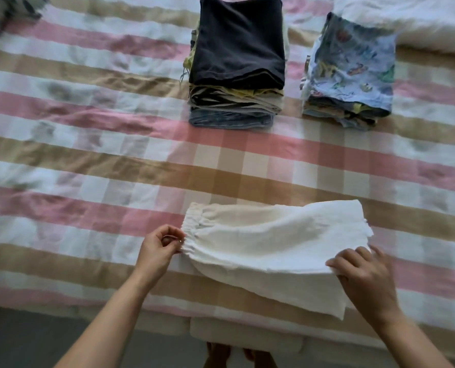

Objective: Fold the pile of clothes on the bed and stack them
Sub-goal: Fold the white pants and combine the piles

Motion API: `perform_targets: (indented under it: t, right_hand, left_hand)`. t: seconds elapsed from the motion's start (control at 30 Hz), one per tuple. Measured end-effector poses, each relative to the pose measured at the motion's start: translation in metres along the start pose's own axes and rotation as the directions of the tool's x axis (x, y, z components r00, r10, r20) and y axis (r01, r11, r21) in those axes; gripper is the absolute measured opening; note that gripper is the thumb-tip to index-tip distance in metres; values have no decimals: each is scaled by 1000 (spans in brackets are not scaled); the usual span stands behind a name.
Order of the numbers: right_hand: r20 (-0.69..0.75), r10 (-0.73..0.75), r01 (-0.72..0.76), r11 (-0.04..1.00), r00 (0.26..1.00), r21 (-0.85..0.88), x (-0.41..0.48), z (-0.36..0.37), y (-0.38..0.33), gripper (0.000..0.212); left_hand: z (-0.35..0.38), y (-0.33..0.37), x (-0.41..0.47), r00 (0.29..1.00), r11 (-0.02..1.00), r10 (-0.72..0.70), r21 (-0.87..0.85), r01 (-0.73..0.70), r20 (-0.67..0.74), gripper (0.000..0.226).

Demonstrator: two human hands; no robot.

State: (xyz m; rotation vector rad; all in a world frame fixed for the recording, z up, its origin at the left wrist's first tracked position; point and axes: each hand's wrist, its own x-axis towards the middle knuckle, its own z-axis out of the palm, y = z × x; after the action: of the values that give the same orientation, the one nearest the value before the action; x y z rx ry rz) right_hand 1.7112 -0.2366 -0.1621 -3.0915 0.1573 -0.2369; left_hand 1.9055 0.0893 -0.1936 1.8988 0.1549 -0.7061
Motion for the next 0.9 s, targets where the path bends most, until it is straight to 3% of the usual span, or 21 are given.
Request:
perform_targets:
  t: [0.07,0.2,0.3,0.47,0.5,0.57,0.63,0.7,0.8,0.9]
  right_hand:
    - [27,45,-45,999,999,8,-13,14,-8,15]
    - [159,153,-161,986,975,41,-19,36,-16,32]
    - [192,200,-213,976,961,53,-18,43,-20,32]
    - [197,257,-282,954,946,107,-19,41,-23,26]
    - [209,256,-283,953,944,110,-19,40,-25,28]
    - [221,230,-262,957,948,126,-20,40,-31,32]
    - [221,227,-263,953,948,148,-20,41,-36,33]
    - [217,268,-304,940,939,156,-22,43,-40,33]
    - [230,345,-384,910,910,155,-26,48,-38,35]
    - [247,395,-436,889,885,141,-30,47,-31,35]
  left_hand:
    - [4,-7,1,1000,998,-13,63,14,-13,26]
    - [9,-11,5,995,992,-42,113,52,-92,22]
    - [20,-9,4,986,992,-76,88,90,-150,41]
    - [43,3,-12,921,970,-205,-194,146,-332,50]
    - [47,7,-17,899,987,-148,-117,109,-412,50]
    - [59,14,-29,876,978,142,201,-52,-461,44]
    - [80,21,-41,868,867,423,393,-305,-260,30]
    - [105,24,-52,835,739,546,433,-515,61,18]
    - [146,19,-57,722,500,502,522,-691,476,26]
    - [170,14,-54,718,266,307,668,-695,625,43]
